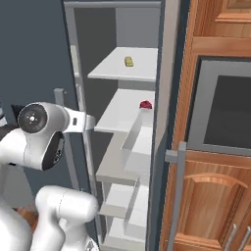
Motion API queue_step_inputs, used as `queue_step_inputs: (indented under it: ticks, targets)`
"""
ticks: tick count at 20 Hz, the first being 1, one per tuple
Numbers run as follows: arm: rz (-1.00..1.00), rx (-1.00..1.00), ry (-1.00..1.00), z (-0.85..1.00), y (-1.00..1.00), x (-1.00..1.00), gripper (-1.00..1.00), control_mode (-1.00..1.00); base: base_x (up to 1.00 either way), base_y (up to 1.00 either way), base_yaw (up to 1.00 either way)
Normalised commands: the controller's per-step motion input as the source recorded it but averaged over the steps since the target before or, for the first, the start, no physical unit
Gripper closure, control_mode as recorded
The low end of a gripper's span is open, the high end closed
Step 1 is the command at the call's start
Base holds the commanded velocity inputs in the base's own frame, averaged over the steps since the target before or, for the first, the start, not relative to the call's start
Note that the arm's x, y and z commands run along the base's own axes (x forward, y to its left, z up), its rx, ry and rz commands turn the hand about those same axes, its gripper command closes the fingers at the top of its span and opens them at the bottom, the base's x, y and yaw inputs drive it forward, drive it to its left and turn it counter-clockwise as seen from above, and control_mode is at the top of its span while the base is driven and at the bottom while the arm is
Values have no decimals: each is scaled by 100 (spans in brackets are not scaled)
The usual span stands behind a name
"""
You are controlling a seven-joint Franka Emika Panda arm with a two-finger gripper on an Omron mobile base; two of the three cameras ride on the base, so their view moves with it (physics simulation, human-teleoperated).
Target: Pick the egg and butter from the fridge and place them by the bowl for mixing.
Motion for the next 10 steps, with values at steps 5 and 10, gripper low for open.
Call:
queue_step_inputs:
  ticks: [5,10]
  targets:
    - [0,0,0,0,0,0,100,100,-100,63,15]
    - [0,0,0,0,0,0,100,100,-60,68,65]
